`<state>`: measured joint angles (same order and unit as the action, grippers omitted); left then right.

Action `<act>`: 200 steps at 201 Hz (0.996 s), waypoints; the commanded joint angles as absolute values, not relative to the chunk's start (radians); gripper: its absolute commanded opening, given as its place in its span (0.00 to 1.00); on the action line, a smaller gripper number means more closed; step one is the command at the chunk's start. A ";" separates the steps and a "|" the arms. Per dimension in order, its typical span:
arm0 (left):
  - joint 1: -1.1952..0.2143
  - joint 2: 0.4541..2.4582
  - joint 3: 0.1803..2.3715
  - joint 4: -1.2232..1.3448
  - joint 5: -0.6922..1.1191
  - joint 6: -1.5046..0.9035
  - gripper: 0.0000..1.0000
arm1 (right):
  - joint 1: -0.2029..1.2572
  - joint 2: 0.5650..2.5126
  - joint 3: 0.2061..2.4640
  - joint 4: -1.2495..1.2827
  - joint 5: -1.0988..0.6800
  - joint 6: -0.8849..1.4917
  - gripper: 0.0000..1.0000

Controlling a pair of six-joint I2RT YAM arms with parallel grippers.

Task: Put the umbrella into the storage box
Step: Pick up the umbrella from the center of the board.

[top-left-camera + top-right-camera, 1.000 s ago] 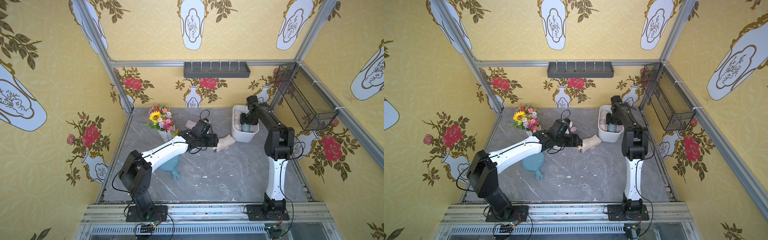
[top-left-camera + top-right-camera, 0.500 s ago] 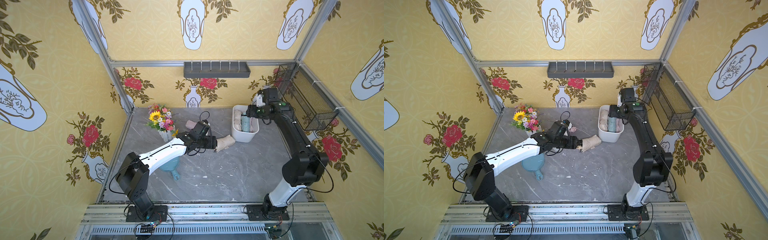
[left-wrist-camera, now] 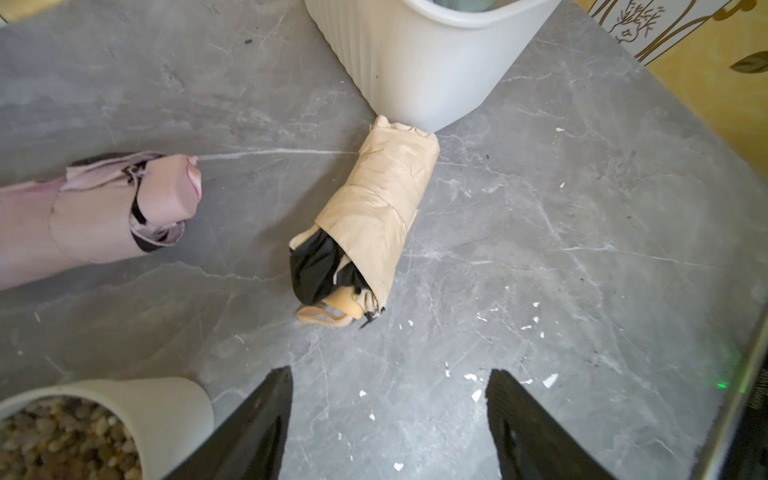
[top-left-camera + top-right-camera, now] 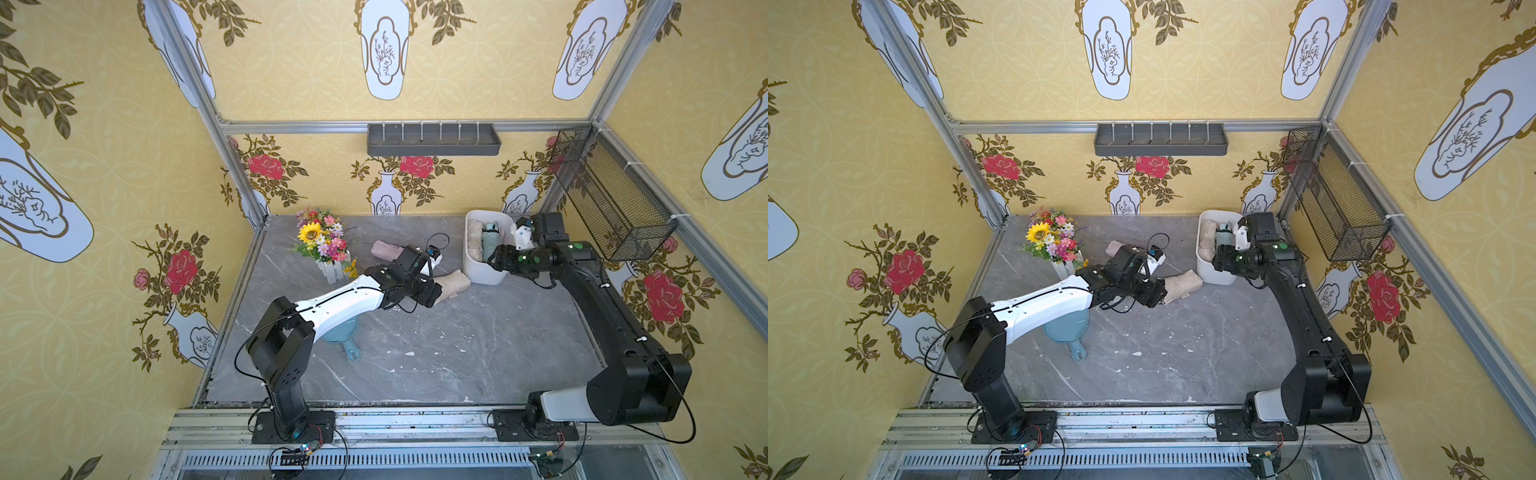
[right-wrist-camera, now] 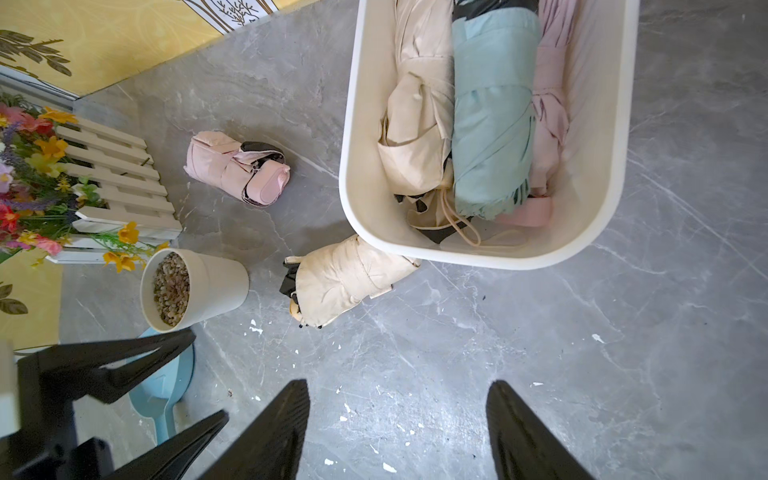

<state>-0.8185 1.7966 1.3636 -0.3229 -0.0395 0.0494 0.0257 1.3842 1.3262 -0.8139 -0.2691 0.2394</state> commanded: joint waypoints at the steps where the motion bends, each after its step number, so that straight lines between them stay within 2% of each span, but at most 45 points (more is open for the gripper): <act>1: -0.821 1.856 1.396 -0.299 -0.062 0.157 0.80 | 0.025 1.368 1.321 -0.795 -0.296 0.262 0.73; 49: -0.822 1.985 1.474 -0.287 -0.064 0.231 0.83 | 0.016 1.342 1.287 -0.805 -0.323 0.264 0.73; 126: -0.824 2.178 1.660 -0.454 -0.079 0.267 0.83 | 0.010 1.322 1.264 -0.794 -0.346 0.282 0.73; 136: -0.824 2.193 1.672 -0.466 -0.079 0.268 0.81 | 0.011 1.326 1.267 -0.791 -0.349 0.286 0.73; 159: -0.821 2.220 1.704 -0.499 -0.054 0.275 0.68 | 0.011 1.334 1.273 -0.784 -0.362 0.295 0.72; 200: -0.818 2.243 1.729 -0.518 -0.025 0.294 0.65 | 0.011 1.344 1.288 -0.790 -0.368 0.299 0.71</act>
